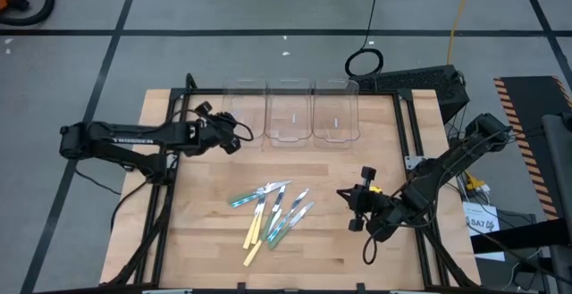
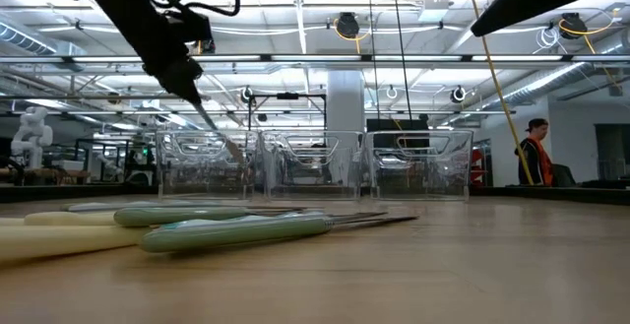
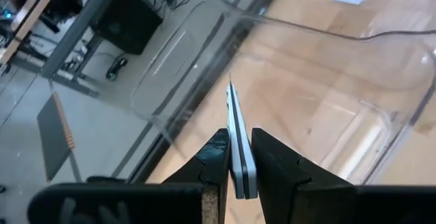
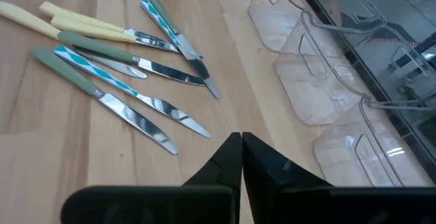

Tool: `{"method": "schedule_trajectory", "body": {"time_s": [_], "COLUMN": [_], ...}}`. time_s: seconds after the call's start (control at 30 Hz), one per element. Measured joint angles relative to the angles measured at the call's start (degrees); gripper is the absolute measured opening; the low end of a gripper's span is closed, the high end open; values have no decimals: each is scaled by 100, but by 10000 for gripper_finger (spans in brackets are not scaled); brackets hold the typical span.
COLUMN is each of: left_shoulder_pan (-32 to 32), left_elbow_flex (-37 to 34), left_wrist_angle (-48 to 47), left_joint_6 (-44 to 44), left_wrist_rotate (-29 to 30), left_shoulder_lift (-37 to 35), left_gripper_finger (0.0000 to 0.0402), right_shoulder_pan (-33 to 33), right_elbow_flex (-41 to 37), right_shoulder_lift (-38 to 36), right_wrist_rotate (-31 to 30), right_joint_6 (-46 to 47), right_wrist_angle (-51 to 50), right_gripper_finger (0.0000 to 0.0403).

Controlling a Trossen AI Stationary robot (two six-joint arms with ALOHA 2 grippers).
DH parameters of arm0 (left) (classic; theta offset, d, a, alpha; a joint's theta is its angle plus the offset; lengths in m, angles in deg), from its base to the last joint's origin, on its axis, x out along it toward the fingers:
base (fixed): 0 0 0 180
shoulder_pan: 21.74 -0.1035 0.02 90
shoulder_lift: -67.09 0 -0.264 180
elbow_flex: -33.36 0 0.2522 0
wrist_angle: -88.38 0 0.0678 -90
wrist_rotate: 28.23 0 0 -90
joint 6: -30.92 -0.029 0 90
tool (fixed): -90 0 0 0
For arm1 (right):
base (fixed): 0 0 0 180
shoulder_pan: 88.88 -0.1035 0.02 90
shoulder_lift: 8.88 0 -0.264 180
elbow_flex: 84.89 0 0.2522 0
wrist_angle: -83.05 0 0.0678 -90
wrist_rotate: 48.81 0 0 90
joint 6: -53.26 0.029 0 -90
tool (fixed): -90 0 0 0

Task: Sort silverware by color (type)
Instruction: Put the blue patterned knife into the left transparent bin

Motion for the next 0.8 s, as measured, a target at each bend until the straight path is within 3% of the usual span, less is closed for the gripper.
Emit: {"method": "schedule_trajectory", "body": {"time_s": [0.13, 0.53, 0.8], "left_shoulder_pan": [-32, -362, -646], "left_elbow_flex": [-184, -189, -189], "left_wrist_angle": [527, 626, 836], "left_joint_6": [-321, -836, -1061], "left_wrist_rotate": [-124, -146, -683], "left_shoulder_lift": [18, 82, 364], "left_gripper_finger": [58, 58, 58], "right_shoulder_pan": [0, 0, 0], "right_elbow_flex": [0, 0, 0], "right_shoulder_lift": [-1, 1, 1], "right_wrist_rotate": [0, 0, -2], "right_joint_6": [-4, -17, -35], "right_wrist_angle": [2, 2, -20], "right_gripper_finger": [9, 9, 9]}}
